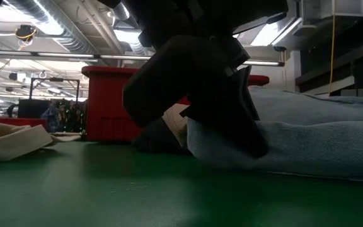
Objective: Fold laundry
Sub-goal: Stack the blue pants on the brown shorts
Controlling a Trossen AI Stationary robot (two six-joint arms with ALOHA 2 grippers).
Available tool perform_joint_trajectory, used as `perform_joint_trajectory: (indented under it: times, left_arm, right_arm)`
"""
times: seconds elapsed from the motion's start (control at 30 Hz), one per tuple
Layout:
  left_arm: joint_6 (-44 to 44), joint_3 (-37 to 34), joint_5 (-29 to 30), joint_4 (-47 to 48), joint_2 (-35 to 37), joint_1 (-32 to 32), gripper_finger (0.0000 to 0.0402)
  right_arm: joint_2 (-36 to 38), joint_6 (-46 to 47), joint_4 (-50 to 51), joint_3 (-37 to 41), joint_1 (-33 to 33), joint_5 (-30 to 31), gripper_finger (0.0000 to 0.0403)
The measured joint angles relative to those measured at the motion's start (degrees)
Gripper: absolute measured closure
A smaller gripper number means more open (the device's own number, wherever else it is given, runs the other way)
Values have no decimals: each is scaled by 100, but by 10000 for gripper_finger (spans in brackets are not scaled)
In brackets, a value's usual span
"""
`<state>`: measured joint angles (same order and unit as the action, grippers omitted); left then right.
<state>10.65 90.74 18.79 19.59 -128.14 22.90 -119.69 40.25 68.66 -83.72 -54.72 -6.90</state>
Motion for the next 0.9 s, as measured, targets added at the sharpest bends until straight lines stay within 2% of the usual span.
perform_joint_trajectory:
  times: [0.4,0.63,0.77,0.9]
  left_arm:
    - [1,-2,-2,-13,0,2,335]
    - [3,-2,11,-20,0,0,335]
    - [3,-2,28,-18,0,45,339]
    - [0,1,64,20,0,104,362]
  right_arm:
    - [-23,0,52,-44,0,37,204]
    - [-28,-6,120,-61,-2,89,237]
    - [-65,-19,510,-412,4,-3,245]
    - [-110,-26,1074,-943,-8,326,246]
